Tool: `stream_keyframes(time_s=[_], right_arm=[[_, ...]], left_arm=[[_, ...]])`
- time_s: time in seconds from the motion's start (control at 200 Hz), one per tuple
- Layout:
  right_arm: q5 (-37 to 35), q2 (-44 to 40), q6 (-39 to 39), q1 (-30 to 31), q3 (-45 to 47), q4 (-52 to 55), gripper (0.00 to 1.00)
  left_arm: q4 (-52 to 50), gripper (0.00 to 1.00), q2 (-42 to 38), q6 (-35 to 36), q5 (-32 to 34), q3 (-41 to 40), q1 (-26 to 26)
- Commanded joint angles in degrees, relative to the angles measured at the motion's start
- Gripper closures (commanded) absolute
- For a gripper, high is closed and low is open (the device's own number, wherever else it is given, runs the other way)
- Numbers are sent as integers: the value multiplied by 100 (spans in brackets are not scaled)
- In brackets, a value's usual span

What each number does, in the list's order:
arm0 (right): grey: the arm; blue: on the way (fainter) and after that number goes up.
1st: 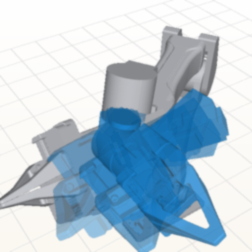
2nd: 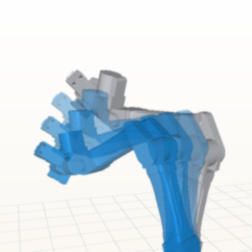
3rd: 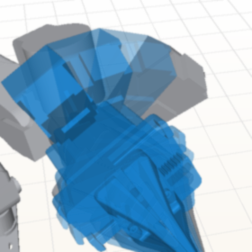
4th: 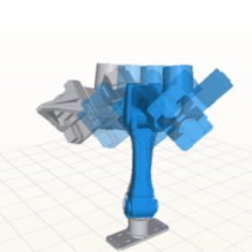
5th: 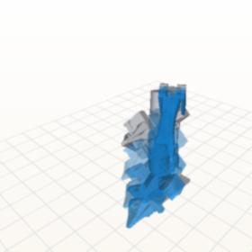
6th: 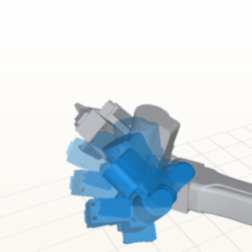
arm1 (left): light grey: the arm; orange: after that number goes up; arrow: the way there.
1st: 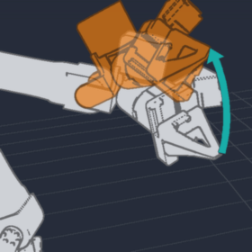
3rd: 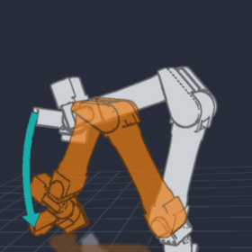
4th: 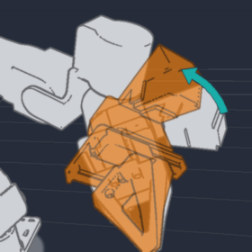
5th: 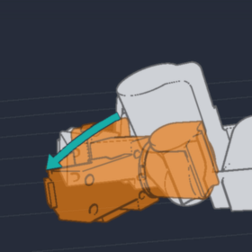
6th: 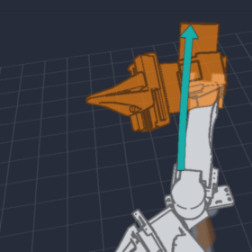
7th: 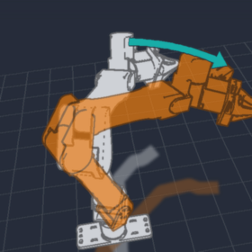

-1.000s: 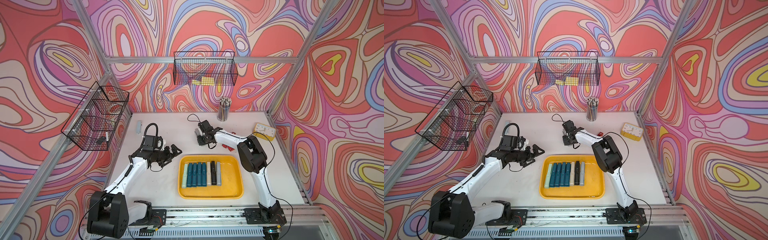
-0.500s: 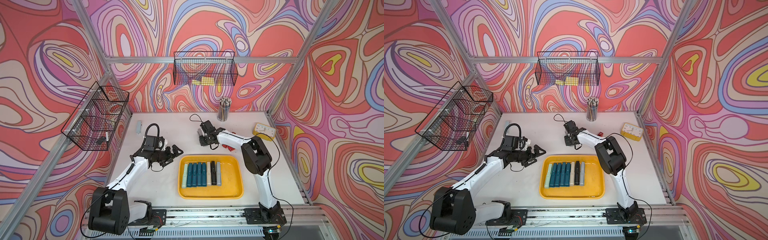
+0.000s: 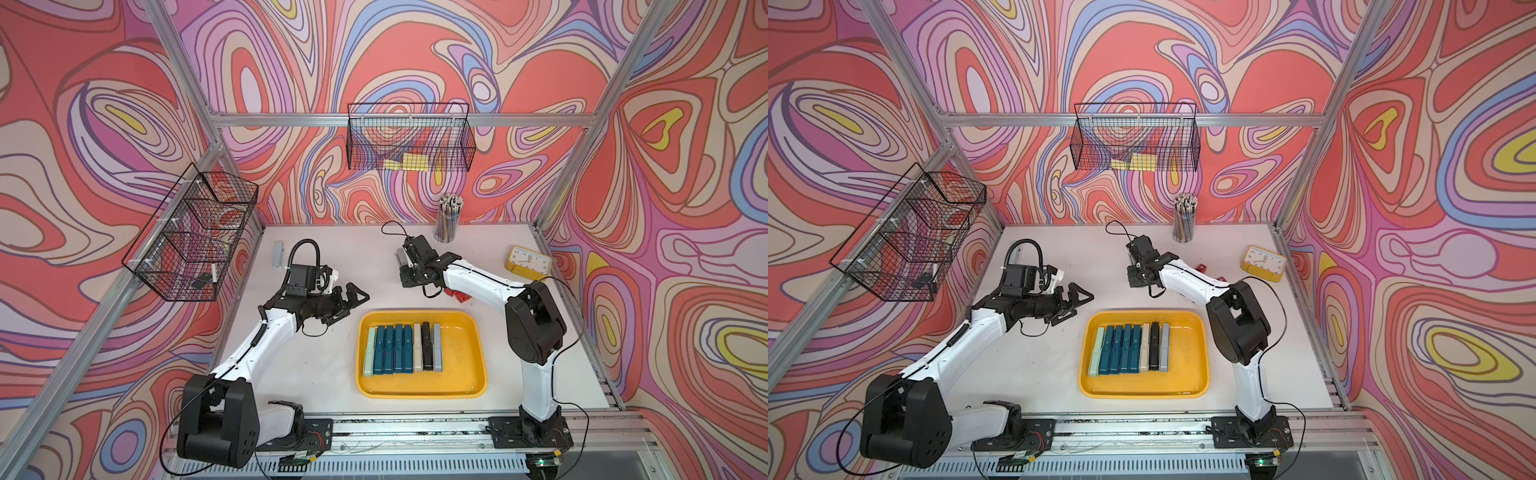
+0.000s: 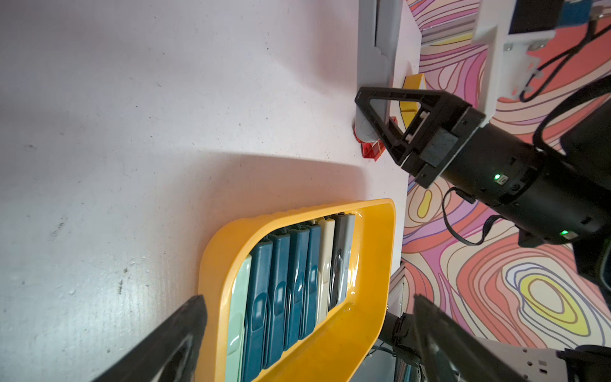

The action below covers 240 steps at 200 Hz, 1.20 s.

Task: Put the pruning pliers into the storage box
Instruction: Pick up the pruning pliers from the center of the board.

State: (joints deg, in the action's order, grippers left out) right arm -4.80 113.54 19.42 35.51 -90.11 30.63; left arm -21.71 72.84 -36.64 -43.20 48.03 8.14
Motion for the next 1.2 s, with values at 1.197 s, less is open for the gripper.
stream_keyframes(time_s=[1.197], right_arm=[[-1068,-3986,2066,684,3133,1115,100]], left_arm=[[783,1,-643,-691,-416,-293,920]])
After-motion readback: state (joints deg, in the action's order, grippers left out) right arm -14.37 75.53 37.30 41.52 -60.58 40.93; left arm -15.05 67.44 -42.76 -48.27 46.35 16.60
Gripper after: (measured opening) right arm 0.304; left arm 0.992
